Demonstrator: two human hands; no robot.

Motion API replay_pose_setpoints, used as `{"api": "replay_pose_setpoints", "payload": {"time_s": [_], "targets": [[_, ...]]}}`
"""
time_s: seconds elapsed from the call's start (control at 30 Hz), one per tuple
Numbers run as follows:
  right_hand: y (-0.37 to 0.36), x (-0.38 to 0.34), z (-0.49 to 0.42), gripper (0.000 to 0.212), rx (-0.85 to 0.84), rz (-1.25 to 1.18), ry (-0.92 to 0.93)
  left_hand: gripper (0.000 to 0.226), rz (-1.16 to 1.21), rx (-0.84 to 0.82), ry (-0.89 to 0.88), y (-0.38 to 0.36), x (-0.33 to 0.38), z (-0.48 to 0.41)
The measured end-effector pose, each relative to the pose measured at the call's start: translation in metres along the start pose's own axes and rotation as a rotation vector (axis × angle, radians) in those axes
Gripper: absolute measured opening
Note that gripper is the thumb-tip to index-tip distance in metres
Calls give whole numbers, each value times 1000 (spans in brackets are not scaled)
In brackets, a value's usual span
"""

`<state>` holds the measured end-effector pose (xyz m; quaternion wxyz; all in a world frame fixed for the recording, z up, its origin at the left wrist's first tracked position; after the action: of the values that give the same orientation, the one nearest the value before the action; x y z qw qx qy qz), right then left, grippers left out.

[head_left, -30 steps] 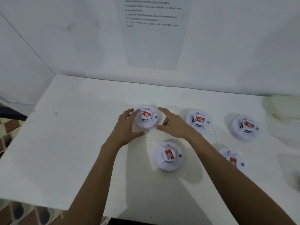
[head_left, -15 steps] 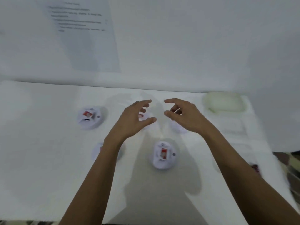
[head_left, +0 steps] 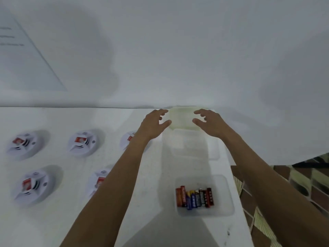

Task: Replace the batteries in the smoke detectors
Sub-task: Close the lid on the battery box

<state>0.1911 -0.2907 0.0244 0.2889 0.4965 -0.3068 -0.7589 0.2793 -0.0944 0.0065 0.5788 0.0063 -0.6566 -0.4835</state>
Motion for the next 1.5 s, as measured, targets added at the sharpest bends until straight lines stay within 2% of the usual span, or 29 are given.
{"api": "replay_pose_setpoints", "payload": {"time_s": [0.13,0.3,0.47,0.73,0.87,1.03,1.2,1.33,1.5], "targets": [[14,39,-19,50,16,13,-60,51,-114,-87,114,-26,-9,-39],[1,63,-28,52,-115,-91,-111,58,-144,-110,216,-45,-17,-55],[-3,62,-27,49,-92,-143,-87,59,-153,-81,232,-45,-14,-56],[-5,57,-29,48,-54,-418,-94,62,-36,-56,212,-40,1,-47],[4,51,-25,47,24,-484,-56,63,-4,-1,175,-29,15,-42],[32,33,-2,42,191,-443,26,66,0,60,108,-9,39,-33],[46,12,41,40,282,-387,77,60,110,204,44,14,68,4],[37,10,79,39,287,-362,85,60,112,217,64,5,73,46],[-8,19,127,41,200,-297,56,63,93,188,89,-24,61,97]]}}
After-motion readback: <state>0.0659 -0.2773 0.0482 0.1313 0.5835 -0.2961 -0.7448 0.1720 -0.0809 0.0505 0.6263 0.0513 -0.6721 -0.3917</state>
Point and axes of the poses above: each hand's wrist, its own z-axis away from the middle knuckle, its own y-axis out of the back of the hand, x = y × z, the point moved 8 cm from there along -z, towards the middle knuckle, and after that the axes turned 9 degrees about -x, right-handed, at the moved point
